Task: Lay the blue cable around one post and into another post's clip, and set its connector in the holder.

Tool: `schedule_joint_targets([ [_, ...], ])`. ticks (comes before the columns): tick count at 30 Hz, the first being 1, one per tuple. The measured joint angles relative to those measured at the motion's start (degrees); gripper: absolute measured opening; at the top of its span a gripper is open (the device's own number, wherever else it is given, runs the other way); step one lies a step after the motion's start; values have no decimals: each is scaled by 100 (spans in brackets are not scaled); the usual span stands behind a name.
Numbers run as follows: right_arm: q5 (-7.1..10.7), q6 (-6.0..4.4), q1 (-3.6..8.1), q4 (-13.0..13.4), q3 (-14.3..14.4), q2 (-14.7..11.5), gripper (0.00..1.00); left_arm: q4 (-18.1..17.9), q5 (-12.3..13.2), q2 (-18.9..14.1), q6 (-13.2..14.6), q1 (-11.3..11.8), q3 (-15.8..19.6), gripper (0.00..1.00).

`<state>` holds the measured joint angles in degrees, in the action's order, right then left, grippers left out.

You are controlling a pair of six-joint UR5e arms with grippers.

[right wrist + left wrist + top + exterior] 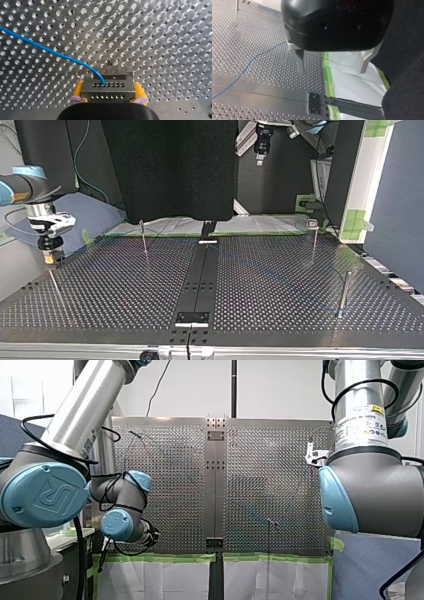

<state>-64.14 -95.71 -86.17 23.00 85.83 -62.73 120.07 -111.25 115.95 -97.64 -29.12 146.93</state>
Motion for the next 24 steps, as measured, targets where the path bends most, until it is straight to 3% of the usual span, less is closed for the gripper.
schedule_joint_targets([
  [24, 181, 119, 58, -251, -339, 197, 0, -15, 12, 0, 23, 25, 0, 100],
])
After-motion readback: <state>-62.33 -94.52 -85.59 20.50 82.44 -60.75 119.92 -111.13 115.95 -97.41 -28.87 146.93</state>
